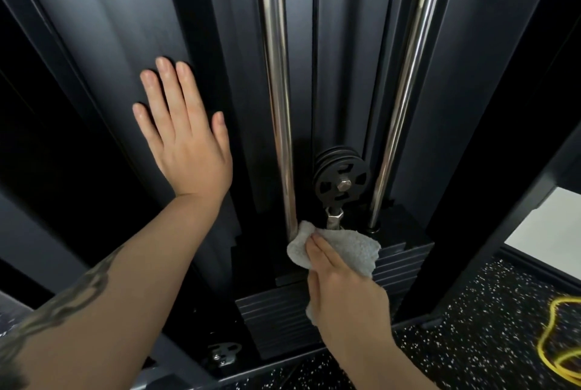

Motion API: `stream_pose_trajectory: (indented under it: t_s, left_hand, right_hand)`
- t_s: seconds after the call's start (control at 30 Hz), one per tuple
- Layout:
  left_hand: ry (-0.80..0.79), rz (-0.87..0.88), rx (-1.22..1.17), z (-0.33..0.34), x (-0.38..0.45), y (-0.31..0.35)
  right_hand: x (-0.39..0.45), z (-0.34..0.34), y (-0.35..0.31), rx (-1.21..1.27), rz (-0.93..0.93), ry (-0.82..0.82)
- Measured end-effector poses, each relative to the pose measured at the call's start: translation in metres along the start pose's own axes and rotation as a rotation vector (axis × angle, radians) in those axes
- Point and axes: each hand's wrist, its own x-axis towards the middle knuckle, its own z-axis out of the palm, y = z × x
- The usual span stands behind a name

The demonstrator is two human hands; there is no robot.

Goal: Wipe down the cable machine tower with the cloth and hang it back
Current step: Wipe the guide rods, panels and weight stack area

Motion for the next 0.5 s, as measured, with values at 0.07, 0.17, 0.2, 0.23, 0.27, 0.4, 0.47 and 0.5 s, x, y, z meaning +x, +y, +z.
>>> stream_pose_trajectory:
  t_s: [0.07,0.17,0.2,0.23,0.27,0.4,0.47,0.5]
  left_hand:
    - [0.005,0.006,0.005,0.0,0.0,0.001]
    - [0.019,-0.006,0.007,0.001,0.0,0.001]
    - [0.022,-0.006,0.008,0.001,0.0,0.002]
    - [0.024,-0.006,0.013,0.002,-0.001,0.002]
    - [0.026,-0.005,0.019,0.002,0.0,0.002]
    - [0.053,-0.004,0.032,0.002,0.0,0.001]
    - [0.063,0.003,0.029,0.003,0.0,0.002]
    - [0.065,0.006,0.023,0.004,0.0,0.001]
  right_hand:
    - [-0.007,-0.002,0.007,0.009,0.02,-0.012]
    - [0.005,-0.012,0.004,0.02,0.009,-0.114]
    - [0.014,-0.011,0.003,0.016,-0.025,-0.117]
    - [0.021,-0.009,0.002,0.02,-0.043,-0.135]
    - [0.025,-0.009,0.001,0.033,-0.065,-0.141]
    - [0.025,-0.006,0.014,0.006,-0.104,-0.211]
    - [0.024,-0.006,0.022,0.005,-0.107,-0.217]
    - [0.025,-0.01,0.018,-0.005,-0.083,-0.212]
